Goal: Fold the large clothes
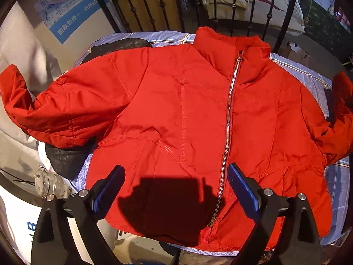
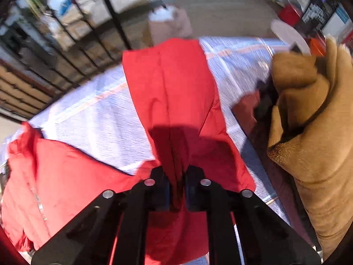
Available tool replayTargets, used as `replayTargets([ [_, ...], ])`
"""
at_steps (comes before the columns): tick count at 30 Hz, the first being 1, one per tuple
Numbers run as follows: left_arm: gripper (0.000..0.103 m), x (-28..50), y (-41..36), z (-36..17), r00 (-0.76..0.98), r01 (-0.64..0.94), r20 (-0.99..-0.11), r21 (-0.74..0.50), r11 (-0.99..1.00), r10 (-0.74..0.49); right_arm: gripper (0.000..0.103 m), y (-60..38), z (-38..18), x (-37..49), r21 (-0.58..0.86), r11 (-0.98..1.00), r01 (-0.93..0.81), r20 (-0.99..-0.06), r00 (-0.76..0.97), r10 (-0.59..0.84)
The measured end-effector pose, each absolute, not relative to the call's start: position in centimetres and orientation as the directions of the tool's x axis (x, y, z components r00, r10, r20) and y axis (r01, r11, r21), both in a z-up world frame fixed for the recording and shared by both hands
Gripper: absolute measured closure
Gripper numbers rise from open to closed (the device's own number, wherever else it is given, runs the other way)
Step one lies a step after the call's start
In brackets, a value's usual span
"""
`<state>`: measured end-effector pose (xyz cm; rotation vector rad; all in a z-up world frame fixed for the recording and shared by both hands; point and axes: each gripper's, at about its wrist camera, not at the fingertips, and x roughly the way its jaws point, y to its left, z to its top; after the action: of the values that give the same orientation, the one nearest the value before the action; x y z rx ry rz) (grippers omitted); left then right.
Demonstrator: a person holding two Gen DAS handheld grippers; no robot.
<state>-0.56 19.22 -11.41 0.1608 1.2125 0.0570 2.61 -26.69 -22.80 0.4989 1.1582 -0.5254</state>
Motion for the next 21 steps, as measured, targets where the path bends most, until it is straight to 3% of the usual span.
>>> replayTargets([
  [4,0.011,-0.7,18.7,-11.6,0.367,0.053,-0.920,0.166,0.985,0.135,0.094,-20.0,-16.1,4.1,0.117,0.891,0.439,-0.868,0.481,-0.123],
  [9,0.011,-0.4,19.8,-11.1,0.393,0.000,-0.908,0.159,0.987,0.146,0.094,-8.4,-10.0,6.4,0.143,0.980,0.138,-0.769,0.639,0.023],
  [13,0.011,-0.7,21.4,-11.3,0.380,-0.052,-0.912,0.144,0.988,0.153,0.093,2.6,-11.4,8.5,0.060,0.992,-0.113,-0.787,0.605,0.117],
  [17,0.011,-1.5,23.3,-12.0,0.356,-0.097,-0.919,0.143,0.985,0.168,0.087,11.0,-17.3,9.5,-0.020,0.959,-0.283,-0.884,0.452,0.115],
  [18,0.011,-1.7,23.7,-12.2,0.348,-0.106,-0.922,0.141,0.984,0.170,0.079,12.7,-19.2,9.4,-0.038,0.946,-0.323,-0.907,0.408,0.103],
  [20,0.011,-2.2,24.5,-12.9,0.326,-0.120,-0.930,0.135,0.984,0.167,0.053,15.0,-22.2,8.7,-0.072,0.919,-0.388,-0.944,0.323,0.063],
  [21,0.011,-2.3,24.8,-13.3,0.311,-0.129,-0.935,0.136,0.982,0.170,0.031,15.8,-23.4,8.0,-0.089,0.905,-0.417,-0.954,0.296,0.043],
])
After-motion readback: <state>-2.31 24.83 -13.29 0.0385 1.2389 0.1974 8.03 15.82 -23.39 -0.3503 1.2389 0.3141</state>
